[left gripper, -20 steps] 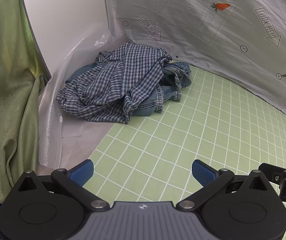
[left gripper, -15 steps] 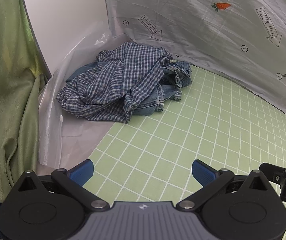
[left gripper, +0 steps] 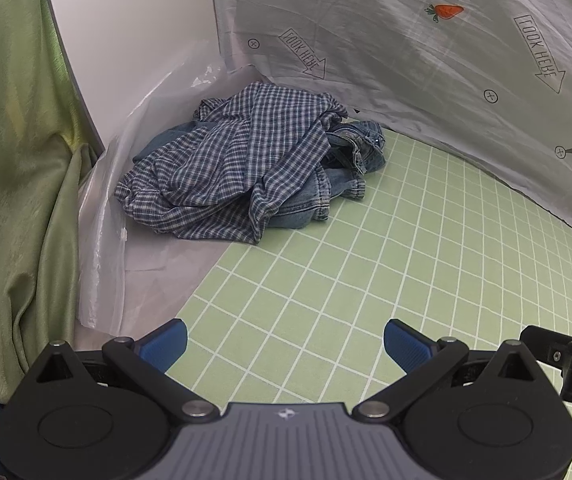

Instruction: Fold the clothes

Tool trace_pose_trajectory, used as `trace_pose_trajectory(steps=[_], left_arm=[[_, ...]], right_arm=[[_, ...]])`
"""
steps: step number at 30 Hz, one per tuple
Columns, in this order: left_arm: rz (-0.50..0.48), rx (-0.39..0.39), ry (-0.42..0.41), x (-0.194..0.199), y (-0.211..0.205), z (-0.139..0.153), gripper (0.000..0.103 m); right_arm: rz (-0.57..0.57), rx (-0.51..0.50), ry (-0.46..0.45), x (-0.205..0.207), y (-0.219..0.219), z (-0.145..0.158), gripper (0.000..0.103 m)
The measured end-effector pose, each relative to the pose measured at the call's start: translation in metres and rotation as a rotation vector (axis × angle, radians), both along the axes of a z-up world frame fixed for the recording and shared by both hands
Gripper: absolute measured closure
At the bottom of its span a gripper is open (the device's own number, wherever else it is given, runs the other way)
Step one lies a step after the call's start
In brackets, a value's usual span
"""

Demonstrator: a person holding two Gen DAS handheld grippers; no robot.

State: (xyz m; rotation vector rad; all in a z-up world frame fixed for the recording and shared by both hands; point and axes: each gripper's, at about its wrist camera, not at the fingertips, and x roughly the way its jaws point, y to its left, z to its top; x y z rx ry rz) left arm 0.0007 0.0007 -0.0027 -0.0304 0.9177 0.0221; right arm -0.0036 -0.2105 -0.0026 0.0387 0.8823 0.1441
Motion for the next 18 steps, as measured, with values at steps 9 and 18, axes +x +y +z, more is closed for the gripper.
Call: trace_pose_trajectory(steps=[9, 18], left_arm=[[-0.001, 0.0, 0.001, 0.0004, -0.0002, -0.0012, 0.0], [-0.003, 0.002, 0.002, 0.0004, -0.0022, -0.0025, 0.0]], right_arm=[[0.001, 0.0, 0.005, 0.0009, -0.001, -0.0001, 0.001], [-0.001, -0.001, 0.005, 0.0008, -0.0015, -0.0004, 0.001]])
